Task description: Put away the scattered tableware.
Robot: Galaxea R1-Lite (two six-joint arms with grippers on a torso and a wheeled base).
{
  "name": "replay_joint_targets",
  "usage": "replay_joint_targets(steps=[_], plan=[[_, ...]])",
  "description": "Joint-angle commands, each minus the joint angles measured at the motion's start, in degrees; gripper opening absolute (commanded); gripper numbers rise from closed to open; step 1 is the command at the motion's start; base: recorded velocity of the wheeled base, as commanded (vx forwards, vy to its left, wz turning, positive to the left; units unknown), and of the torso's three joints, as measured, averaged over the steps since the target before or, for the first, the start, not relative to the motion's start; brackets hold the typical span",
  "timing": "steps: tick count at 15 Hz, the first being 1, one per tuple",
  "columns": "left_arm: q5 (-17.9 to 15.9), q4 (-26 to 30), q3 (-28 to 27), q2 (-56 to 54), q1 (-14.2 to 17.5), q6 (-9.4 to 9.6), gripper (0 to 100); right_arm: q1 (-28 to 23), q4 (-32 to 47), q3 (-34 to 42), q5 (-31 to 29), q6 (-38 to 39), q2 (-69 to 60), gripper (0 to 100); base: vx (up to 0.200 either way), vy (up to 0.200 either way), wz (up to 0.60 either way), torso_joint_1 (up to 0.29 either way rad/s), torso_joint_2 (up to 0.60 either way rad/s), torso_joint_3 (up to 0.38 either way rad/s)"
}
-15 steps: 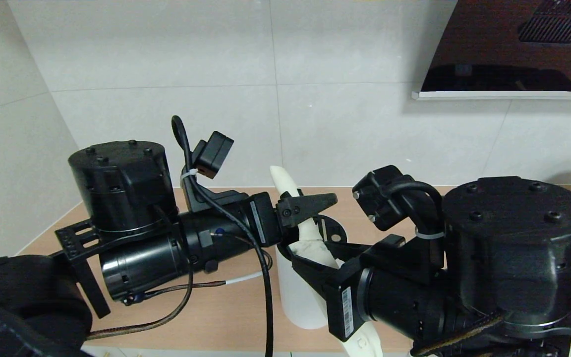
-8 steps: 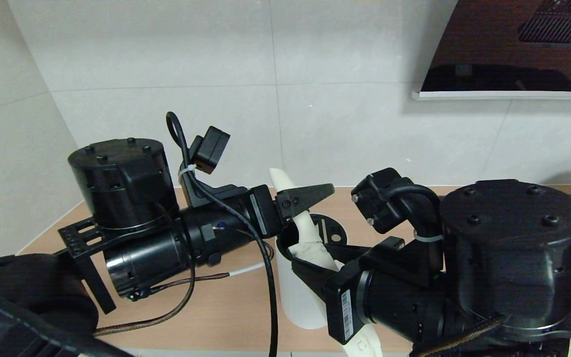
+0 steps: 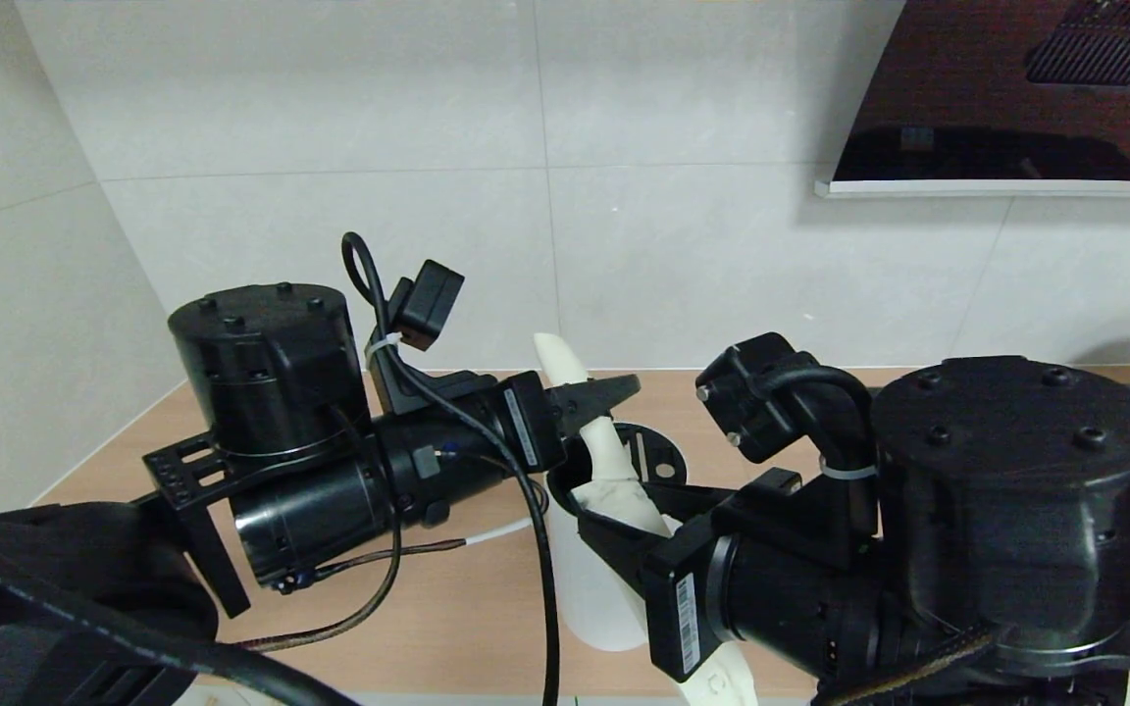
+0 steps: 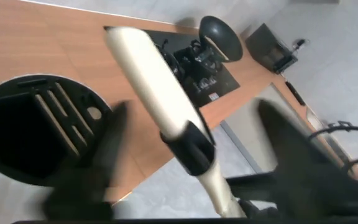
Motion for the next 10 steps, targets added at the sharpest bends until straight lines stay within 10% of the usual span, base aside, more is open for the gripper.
replay_joint_targets(steps=[1,10], plan=[[-0.1,0.0,0.0,0.2,0.0,0.01,0,0.0,0.0,0.1,0.0,0.0,0.0,0,0.0,0.0,0.0,0.0,0.0,0.0],[0.0,-0.2,-0.2,-0.6,0.9,0.19,0,-0.6,0.0,-0.2,-2.3,0.0,-0.7,0,0.0,0.0,0.0,0.0,0.0,0.0]])
